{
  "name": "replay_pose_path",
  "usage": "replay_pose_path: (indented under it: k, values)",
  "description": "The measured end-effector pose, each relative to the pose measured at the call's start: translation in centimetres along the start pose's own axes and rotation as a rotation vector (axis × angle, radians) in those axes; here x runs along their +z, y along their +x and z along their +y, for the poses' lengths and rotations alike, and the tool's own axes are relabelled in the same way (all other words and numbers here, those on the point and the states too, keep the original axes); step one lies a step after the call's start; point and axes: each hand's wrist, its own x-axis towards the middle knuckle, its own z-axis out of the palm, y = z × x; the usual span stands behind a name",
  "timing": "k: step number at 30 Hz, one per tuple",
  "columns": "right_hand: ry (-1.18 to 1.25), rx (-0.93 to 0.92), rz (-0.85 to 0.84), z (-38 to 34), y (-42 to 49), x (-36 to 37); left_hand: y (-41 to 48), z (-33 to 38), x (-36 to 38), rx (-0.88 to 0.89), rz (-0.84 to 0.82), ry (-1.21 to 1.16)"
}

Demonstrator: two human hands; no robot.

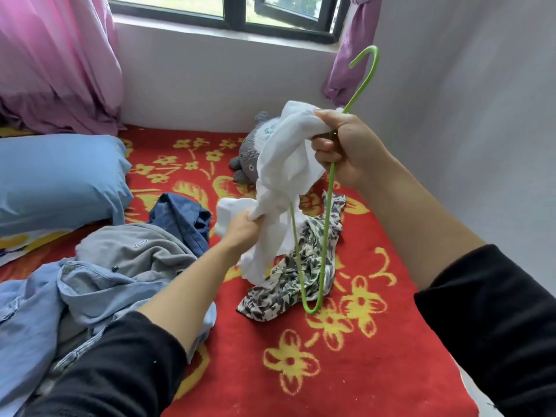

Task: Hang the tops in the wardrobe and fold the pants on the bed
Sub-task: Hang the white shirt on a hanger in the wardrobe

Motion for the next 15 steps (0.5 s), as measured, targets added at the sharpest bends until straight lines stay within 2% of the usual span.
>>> replay_pose_path:
  k: [2, 4, 6, 8, 10, 13, 15]
  values:
    - [-0.206, 0.003, 0.130, 1.0, 0.6, -1.6, -0.2, 0.5, -1.6, -0.014, 0.004, -0.088]
    - [-0.521, 0.062, 0.244, 2.5, 1.0, -3.4, -0.5, 1.2, -2.9, -0.093, 0.030, -0.201]
    - [-0.879, 0.152, 0.301, 4.2, 1.2, -5.3, -0.5, 1.7, -4.1, -0.135, 0.026, -0.252]
    - [-1.127, 0.208, 0.347, 5.6, 1.0, -6.6, -0.6, 2.3, -4.9, -0.137, 0.018, -0.253]
    - [-1.161, 0.203, 0.375, 6.7, 0.4, -7.2, -1.0, 2.8, -5.3, -0.128, 0.011, -0.250]
    - [-0.895, 0.161, 0.266, 8.3, -1.1, -6.6, -1.6, 3.6, -5.3, -0.149, -0.036, -0.294]
    - [-0.814, 0.123, 0.257, 9.5, -2.1, -5.5, -2.0, 4.0, -4.9, -0.165, -0.055, -0.322]
